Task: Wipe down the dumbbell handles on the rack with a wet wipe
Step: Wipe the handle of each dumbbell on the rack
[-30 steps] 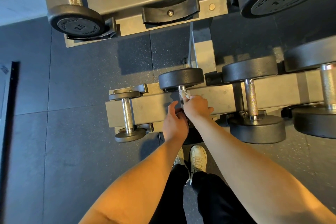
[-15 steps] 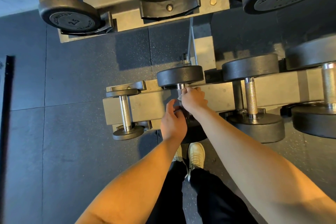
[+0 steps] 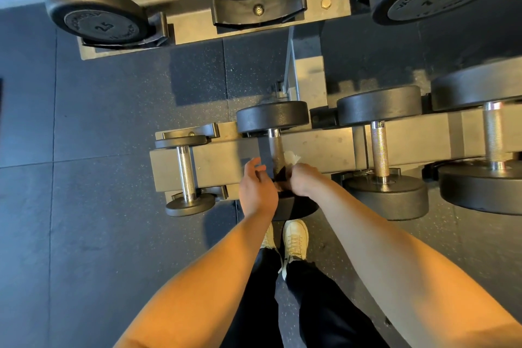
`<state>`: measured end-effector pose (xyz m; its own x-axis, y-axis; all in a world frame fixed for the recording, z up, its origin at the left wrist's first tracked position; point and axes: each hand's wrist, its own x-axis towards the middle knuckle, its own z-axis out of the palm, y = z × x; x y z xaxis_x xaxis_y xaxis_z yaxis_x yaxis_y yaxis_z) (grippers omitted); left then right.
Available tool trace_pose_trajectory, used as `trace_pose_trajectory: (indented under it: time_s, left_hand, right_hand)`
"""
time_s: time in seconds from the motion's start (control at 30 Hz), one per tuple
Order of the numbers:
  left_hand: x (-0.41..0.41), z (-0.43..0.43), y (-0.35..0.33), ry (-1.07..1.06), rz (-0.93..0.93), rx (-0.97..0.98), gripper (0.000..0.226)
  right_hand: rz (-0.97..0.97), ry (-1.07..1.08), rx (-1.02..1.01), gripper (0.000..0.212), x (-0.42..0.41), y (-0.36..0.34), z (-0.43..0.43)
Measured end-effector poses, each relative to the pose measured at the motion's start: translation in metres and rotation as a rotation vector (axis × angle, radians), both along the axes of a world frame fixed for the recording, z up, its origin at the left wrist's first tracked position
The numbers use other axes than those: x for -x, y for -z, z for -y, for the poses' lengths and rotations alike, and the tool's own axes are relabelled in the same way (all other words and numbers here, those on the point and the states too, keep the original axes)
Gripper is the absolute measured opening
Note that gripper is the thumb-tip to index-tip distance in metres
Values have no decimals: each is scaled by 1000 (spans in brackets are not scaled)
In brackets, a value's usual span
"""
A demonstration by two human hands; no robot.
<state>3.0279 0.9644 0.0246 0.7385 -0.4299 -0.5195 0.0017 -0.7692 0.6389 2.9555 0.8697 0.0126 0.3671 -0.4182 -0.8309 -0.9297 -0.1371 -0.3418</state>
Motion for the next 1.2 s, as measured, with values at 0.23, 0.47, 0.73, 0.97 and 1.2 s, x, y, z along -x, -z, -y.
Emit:
trace_pose_trajectory:
  time_s: [0.23, 0.47, 0.73, 0.97, 1.2]
  left_hand:
    - [-1, -4, 3, 79, -36, -23, 39]
    - [-3, -3, -1, 120, -26, -1, 38]
    - [-5, -10, 10, -5, -58, 109, 42]
    - [-6, -12, 6, 20, -85, 148, 42]
    - [-13, -13, -10, 268, -223, 248, 30]
  right_hand:
    - [-63, 155, 71, 17, -6, -8, -12]
    - [20, 141, 373, 16, 4, -29, -8]
    - [148, 170, 262, 41, -33, -12, 15]
    - [-155, -65, 83, 44, -2, -34, -13]
    - [218, 256, 451, 18, -3, -31, -39]
